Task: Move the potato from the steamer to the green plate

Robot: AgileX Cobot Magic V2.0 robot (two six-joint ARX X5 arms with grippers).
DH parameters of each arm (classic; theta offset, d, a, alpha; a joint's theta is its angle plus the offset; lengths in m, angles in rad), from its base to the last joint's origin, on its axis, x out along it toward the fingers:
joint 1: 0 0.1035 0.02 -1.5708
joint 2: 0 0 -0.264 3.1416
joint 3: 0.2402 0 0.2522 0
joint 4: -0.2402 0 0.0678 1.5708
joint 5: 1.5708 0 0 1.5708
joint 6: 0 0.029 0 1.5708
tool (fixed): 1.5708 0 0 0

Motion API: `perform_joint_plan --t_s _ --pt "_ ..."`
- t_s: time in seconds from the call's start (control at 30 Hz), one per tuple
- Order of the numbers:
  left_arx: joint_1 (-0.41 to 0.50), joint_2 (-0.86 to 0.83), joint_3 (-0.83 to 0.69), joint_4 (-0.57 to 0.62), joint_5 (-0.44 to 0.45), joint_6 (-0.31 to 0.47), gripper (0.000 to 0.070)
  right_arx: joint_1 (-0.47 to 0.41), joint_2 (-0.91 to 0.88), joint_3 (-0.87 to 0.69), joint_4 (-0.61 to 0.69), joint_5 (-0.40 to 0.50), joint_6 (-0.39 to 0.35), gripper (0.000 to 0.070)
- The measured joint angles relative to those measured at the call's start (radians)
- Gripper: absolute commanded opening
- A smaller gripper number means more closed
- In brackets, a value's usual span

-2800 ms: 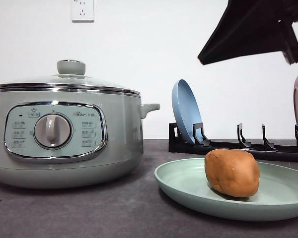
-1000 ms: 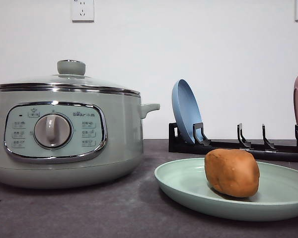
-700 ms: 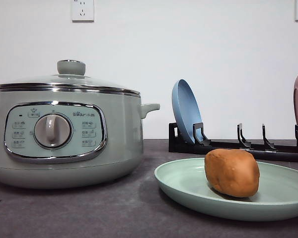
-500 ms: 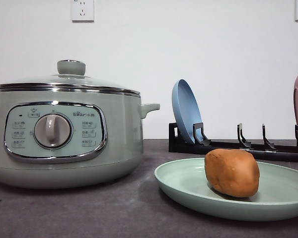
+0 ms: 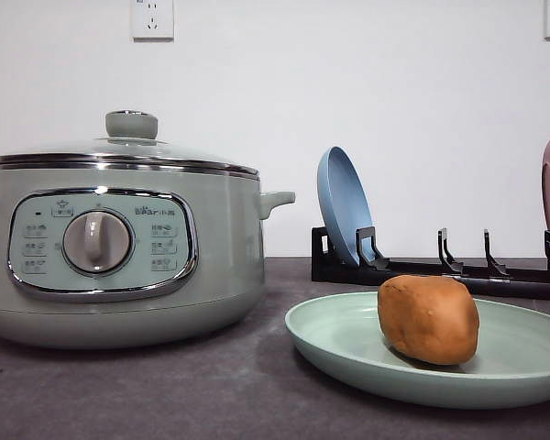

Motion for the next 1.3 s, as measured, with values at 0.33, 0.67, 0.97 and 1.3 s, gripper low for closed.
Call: perform_joint_plan --t_s 0.33,0.67,0.97,1.3 --pt "0.000 0.000 0.000 0.000 0.000 0.000 0.0005 0.000 0.000 0.000 0.000 0.000 0.000 0.0006" --pt "0.000 0.000 0.000 0.000 0.000 0.000 0.0005 0.000 0.000 0.000 0.000 0.000 0.000 0.0006" --pt "0.000 0.000 0.000 0.000 0.000 0.000 0.0005 0.000 0.000 0.000 0.000 0.000 0.000 0.0006" --pt "0.000 0.000 0.000 0.000 0.000 0.000 0.0005 0.000 0.000 0.000 0.000 0.000 0.000 0.0006"
